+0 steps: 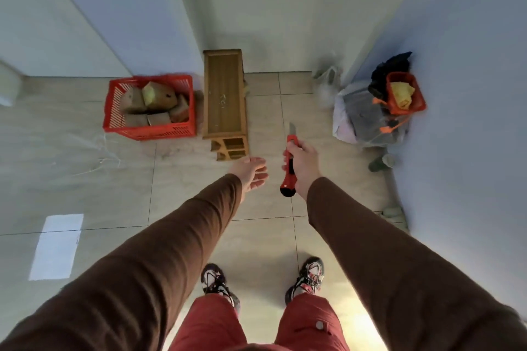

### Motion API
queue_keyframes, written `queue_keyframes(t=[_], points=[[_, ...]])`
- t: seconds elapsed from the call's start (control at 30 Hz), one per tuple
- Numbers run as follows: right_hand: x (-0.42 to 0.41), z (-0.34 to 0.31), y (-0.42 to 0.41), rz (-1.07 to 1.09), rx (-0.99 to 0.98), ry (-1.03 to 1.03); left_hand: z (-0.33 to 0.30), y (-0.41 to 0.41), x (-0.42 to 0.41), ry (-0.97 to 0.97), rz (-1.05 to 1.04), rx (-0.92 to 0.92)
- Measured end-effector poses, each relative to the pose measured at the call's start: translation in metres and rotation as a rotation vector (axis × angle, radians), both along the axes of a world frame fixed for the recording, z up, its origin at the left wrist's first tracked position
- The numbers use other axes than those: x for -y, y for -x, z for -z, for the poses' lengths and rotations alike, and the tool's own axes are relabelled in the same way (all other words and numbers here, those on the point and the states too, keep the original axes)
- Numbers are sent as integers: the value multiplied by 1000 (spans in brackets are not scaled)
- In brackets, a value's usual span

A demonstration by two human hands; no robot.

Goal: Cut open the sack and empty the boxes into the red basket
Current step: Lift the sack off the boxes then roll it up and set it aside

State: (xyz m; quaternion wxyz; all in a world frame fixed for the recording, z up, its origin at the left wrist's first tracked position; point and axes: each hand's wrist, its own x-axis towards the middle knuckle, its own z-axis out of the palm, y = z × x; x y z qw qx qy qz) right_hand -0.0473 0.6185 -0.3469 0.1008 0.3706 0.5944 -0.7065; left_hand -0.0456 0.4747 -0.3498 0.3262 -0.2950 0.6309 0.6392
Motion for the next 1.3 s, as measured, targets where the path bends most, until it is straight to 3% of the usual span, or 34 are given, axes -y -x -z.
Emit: queue_keyframes(t=[0.2, 0.4, 1.07, 1.3], points=[[105, -5, 14, -7, 63, 33, 2, 8, 106, -54, -27, 17], [163, -3, 46, 30, 82, 54, 10, 27, 155, -101, -9, 57], [237, 76, 205, 130, 205, 112, 75, 195, 238, -130, -195, 123], [252, 107, 244, 223, 247, 67, 112, 252, 269, -71, -69, 164]])
